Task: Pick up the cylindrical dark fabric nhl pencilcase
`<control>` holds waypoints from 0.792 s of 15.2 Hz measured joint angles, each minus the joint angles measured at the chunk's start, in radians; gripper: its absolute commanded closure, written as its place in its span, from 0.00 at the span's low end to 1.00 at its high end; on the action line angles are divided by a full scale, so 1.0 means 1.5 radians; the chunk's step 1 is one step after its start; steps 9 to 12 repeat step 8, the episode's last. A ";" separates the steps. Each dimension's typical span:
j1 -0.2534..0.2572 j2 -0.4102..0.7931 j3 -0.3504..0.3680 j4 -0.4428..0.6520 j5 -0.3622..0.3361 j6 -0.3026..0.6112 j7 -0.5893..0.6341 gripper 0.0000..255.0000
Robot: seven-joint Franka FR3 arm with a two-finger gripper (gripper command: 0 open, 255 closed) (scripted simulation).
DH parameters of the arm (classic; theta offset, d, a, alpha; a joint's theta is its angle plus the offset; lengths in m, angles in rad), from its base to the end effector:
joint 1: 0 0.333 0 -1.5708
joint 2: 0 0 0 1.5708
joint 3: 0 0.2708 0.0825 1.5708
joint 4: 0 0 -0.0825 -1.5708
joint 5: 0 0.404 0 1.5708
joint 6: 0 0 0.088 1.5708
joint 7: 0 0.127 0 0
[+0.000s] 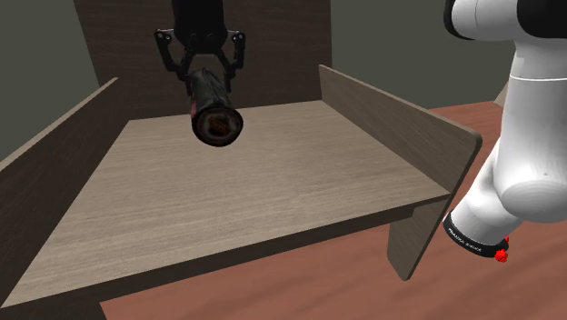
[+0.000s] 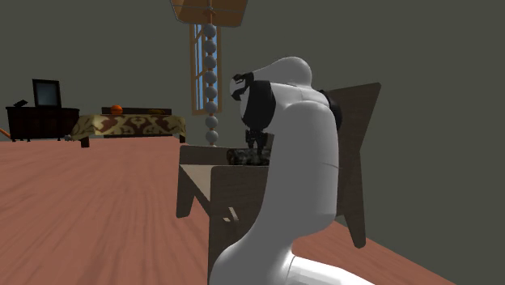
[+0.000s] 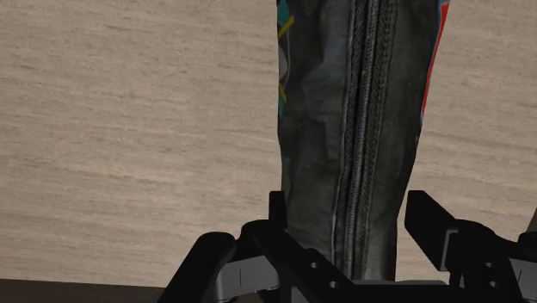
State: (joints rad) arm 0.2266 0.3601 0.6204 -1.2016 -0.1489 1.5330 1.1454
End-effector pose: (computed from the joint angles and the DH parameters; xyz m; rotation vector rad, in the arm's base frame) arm 0.4907 0.4272 0.5479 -3.0371 0.5229 0.0455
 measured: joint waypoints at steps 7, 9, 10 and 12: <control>0.038 0.045 -0.002 0.131 -0.027 -0.089 0.007 1.00; 0.042 0.050 -0.003 0.145 -0.030 -0.097 0.009 1.00; 0.042 0.050 -0.003 0.145 -0.030 -0.097 0.009 1.00; 0.042 0.050 -0.003 0.145 -0.030 -0.097 0.009 1.00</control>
